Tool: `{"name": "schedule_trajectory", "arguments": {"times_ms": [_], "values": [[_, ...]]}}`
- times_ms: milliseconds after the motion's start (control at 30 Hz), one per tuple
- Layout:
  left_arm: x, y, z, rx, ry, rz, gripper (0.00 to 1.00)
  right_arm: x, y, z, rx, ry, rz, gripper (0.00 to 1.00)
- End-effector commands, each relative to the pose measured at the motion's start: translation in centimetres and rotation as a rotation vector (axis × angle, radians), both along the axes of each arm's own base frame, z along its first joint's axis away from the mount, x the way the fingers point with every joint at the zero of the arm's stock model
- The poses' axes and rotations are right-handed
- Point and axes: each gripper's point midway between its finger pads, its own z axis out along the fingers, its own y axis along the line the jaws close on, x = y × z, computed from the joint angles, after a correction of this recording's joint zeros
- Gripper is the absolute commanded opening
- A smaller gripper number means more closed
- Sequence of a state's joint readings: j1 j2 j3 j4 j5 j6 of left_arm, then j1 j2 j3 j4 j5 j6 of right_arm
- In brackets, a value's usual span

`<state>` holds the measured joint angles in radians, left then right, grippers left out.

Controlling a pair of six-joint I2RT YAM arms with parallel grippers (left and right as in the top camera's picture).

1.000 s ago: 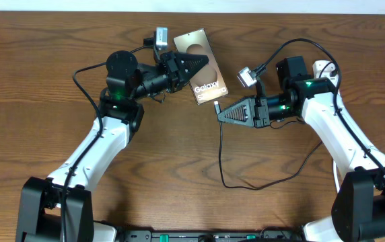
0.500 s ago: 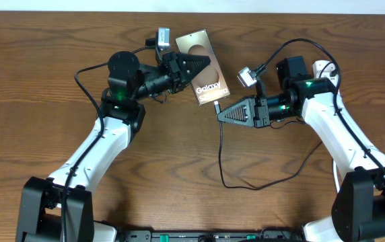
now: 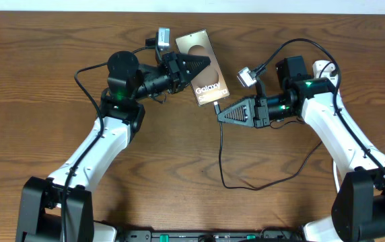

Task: Plug charger to phone and switch on socket

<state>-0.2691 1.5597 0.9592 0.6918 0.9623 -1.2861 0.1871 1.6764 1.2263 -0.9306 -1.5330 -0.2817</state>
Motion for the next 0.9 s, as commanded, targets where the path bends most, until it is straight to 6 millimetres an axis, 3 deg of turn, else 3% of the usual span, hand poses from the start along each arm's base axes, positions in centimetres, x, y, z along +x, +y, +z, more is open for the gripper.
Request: {"name": "schedule_trajectory", "arguments": {"times_ms": [0, 467, 700, 867], "values": [[-1.2, -0.5, 1.1, -0.003, -0.049, -0.067, 0.08, 0.0, -0.1, 0.6, 0.033, -0.024, 0.001, 0.01], [-2.0, -1.6, 1.2, 0.030, -0.146, -0.098, 0.07, 0.3, -0.1, 0.6, 0.033, -0.029, 0.001, 0.01], [-2.1, -1.5, 3.4, -0.017, -0.237, -0.084, 0.07, 0.3, -0.1, 0.7, 0.031, -0.020, 0.000, 0.01], [-2.5, -1.6, 3.5, -0.017, -0.246, -0.109, 0.07, 0.3, -0.1, 0.7, 0.031, -0.019, 0.000, 0.01]]}}
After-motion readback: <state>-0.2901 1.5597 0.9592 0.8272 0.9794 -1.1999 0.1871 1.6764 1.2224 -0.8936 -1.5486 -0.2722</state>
